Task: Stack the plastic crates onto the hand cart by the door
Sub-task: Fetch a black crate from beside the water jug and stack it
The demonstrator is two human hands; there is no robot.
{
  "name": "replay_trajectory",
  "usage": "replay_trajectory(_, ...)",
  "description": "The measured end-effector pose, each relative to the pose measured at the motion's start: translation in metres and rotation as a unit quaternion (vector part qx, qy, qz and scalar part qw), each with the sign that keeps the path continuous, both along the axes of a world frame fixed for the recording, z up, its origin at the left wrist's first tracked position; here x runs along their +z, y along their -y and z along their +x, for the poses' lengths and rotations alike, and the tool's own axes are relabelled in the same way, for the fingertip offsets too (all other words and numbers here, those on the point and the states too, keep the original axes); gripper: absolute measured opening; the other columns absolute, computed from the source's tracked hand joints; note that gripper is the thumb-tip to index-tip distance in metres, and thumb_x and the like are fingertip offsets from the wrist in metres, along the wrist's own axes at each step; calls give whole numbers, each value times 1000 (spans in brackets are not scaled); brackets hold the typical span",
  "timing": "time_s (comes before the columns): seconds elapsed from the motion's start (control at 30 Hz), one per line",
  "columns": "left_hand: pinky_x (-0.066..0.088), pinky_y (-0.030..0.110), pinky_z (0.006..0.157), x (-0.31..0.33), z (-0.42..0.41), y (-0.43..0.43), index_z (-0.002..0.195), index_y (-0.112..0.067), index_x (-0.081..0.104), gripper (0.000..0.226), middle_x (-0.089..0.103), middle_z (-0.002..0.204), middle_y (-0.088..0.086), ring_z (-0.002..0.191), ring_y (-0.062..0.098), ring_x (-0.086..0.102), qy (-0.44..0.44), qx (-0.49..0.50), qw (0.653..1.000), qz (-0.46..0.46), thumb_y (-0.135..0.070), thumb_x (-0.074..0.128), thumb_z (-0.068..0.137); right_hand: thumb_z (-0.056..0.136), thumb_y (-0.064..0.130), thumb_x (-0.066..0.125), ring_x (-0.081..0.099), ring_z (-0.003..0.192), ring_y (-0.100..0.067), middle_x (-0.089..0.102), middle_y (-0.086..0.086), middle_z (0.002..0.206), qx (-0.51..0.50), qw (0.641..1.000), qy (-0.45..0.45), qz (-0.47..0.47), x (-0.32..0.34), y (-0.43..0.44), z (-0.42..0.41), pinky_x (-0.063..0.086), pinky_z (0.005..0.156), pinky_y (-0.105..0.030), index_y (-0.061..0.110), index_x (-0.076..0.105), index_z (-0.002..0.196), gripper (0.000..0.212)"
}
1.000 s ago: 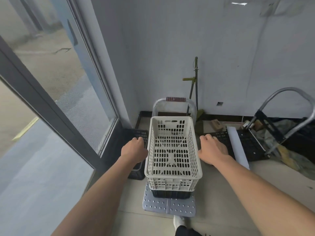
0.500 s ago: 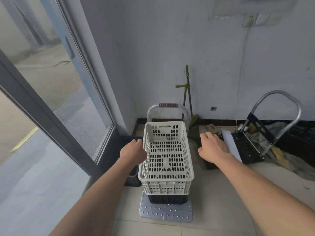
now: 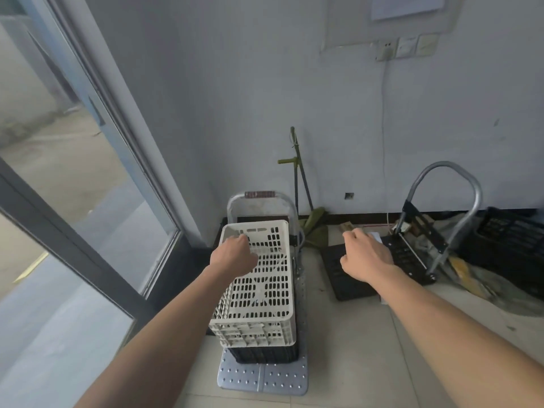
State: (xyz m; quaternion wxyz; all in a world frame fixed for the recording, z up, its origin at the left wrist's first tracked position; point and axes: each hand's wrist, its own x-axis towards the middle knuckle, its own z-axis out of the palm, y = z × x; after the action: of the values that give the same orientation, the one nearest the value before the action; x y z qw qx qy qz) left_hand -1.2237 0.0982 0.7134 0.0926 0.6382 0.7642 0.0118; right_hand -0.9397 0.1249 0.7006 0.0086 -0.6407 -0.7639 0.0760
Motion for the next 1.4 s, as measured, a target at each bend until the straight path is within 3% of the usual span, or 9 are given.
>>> replay_trajectory(0.1, 53, 34, 58, 11, 48, -7, 103, -6, 55, 22, 56, 84, -1, 74, 18, 59, 2, -14, 1000, 13, -19, 52, 85, 94, 28, 54, 49, 125, -30, 47, -9, 139, -9, 1000, 2, 17, 9, 1, 40, 49, 85, -40, 12, 44, 141, 50)
replay_trajectory(0.23, 41, 29, 58, 23, 100, -13, 109, -11, 60, 25, 64, 97, 4, 73, 19, 56, -30, -46, 998, 22, -23, 52, 88, 93, 29, 55, 50, 123, -30, 48, -10, 138, -28, 999, 9, 31, 19, 3, 95, 52, 88, -42, 13, 43, 140, 51)
replay_trajectory(0.37, 30, 26, 44, 26, 147, -14, 92, -12, 52, 8, 53, 78, 1, 60, 13, 49, -19, -68, 997, 13, -19, 53, 89, 93, 31, 56, 53, 120, -27, 50, -7, 135, -60, 997, 10, 46, 23, 12, 145, 55, 85, -41, 14, 46, 136, 47)
replay_trajectory(0.5, 42, 27, 46, 28, 190, -22, 96, -9, 57, 14, 57, 78, 3, 64, 16, 57, -5, -104, 995, 8, -19, 51, 89, 92, 30, 60, 56, 116, -26, 51, -6, 133, -87, 995, 4, 48, 23, 21, 189, 56, 83, -41, 15, 46, 137, 49)
replay_trajectory(0.6, 58, 37, 60, 30, 224, -33, 95, -11, 55, 12, 62, 86, 7, 72, 22, 63, 0, -126, 992, -2, -18, 50, 86, 93, 31, 58, 54, 120, -27, 49, -6, 135, -108, 993, 5, 52, 23, 27, 217, 55, 84, -42, 16, 45, 138, 50)
replay_trajectory(0.83, 58, 41, 73, 24, 304, -68, 100, -15, 51, 14, 59, 90, 5, 81, 27, 62, -16, -191, 981, 15, -19, 49, 87, 92, 33, 62, 54, 116, -24, 52, -5, 128, -145, 987, 34, 56, 19, 27, 288, 54, 82, -37, 16, 47, 135, 49)
replay_trajectory(1.13, 44, 34, 68, 13, 418, -138, 114, -13, 53, 26, 61, 108, 8, 86, 26, 56, -17, -277, 961, -6, -22, 48, 90, 91, 32, 60, 54, 112, -24, 51, -4, 121, -228, 971, 51, 54, 17, 15, 388, 52, 79, -38, 16, 49, 126, 40)
replay_trajectory(1.27, 48, 34, 68, 5, 476, -179, 112, -13, 52, 25, 60, 100, 6, 84, 26, 58, -8, -313, 950, -8, -24, 48, 90, 90, 36, 58, 54, 111, -23, 51, -4, 119, -265, 961, 55, 53, 16, -7, 431, 53, 82, -39, 17, 49, 123, 38)
replay_trajectory(1.4, 52, 39, 75, -2, 523, -216, 115, -11, 52, 30, 59, 108, 10, 96, 32, 61, 5, -342, 940, -21, -27, 47, 91, 91, 31, 58, 55, 105, -21, 52, -3, 117, -287, 955, 60, 36, 10, -29, 465, 53, 79, -35, 19, 49, 120, 33)
